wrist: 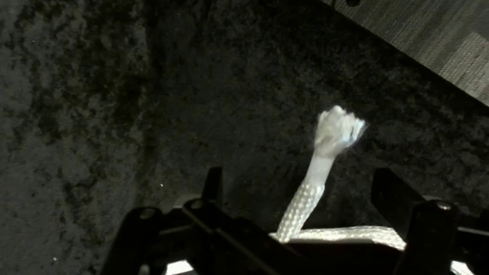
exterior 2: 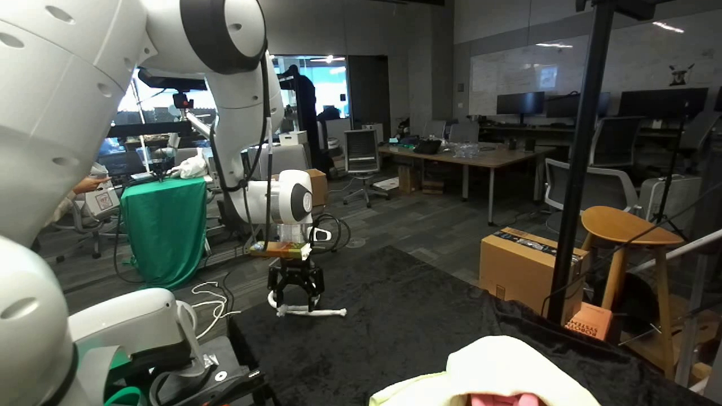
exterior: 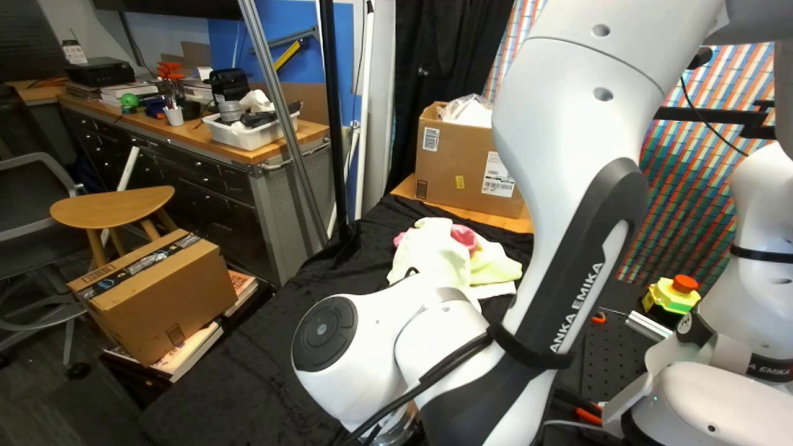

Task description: Pile up all the objects on the table

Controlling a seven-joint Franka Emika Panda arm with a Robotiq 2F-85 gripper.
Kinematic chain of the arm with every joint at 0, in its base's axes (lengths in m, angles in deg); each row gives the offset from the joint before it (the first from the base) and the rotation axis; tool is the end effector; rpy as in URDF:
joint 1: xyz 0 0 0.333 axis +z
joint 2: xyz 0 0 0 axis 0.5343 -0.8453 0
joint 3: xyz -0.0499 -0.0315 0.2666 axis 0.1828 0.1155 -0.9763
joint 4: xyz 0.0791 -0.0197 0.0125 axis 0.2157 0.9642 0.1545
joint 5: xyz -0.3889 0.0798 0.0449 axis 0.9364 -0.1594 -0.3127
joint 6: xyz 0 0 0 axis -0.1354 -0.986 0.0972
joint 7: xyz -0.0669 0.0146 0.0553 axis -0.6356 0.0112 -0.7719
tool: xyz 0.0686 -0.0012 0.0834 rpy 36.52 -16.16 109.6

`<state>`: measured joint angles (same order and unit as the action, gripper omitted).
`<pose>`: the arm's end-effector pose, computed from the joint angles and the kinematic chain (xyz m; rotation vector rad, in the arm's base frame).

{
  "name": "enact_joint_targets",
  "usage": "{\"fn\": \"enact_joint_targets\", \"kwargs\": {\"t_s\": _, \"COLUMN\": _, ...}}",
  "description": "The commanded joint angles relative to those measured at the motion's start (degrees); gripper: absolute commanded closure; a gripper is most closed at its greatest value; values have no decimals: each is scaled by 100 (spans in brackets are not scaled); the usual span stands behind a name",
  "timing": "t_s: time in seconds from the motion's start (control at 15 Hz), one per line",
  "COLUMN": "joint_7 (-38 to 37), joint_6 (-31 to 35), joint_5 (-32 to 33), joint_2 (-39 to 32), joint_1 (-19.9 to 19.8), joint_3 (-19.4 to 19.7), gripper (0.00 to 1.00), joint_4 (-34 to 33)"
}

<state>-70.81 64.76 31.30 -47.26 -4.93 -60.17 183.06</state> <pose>0.3732 0.3504 0.0681 2.7736 0.9676 -0.4221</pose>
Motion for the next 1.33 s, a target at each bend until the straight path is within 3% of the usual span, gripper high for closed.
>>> {"fn": "enact_joint_targets", "kwargs": {"t_s": 0.0, "joint_7": -178, "joint_6": -90, "joint_5": -74, "joint_2": -270, "joint_1": 239, "joint_3": 179, "gripper": 0, "joint_4": -362}}
{"fn": "enact_joint_targets", "kwargs": {"t_s": 0.47, "joint_7": -175, "joint_6": -255, "joint_5": -7, "joint_2": -411, "joint_1": 345, "joint_3": 344, "gripper": 0, "joint_4": -587}}
{"fn": "enact_joint_targets", "kwargs": {"t_s": 0.53, "joint_7": -159, "joint_6": -307, "joint_5": -15, "joint_2": -395, "joint_1": 341, "joint_3": 348, "gripper": 25, "joint_4": -598}}
{"fn": "enact_joint_targets", "kwargs": {"t_s": 0.6, "joint_7": -151, "joint_6": -325, "joint_5": -3, "joint_2": -407, "joint_1": 342, "joint_3": 367, "gripper": 25, "joint_4": -615}}
{"fn": "enact_joint_targets", "kwargs": {"t_s": 1.07, "joint_7": 5, "joint_6": -463, "joint_5": -29, "joint_2": -514, "joint_1": 218, "joint_3": 458, "gripper": 81, "joint_4": -758}}
{"fn": "enact_joint_targets", "kwargs": {"t_s": 1.2, "joint_7": 3, "joint_6": -501, "joint_5": -21, "joint_2": -516, "joint_1": 202, "joint_3": 492, "gripper": 94, "joint_4": -785}}
{"fn": "enact_joint_targets", "kwargs": {"t_s": 1.27, "joint_7": 10, "joint_6": -507, "joint_5": -12, "joint_2": -487, "joint_1": 194, "joint_3": 500, "gripper": 95, "joint_4": -766}}
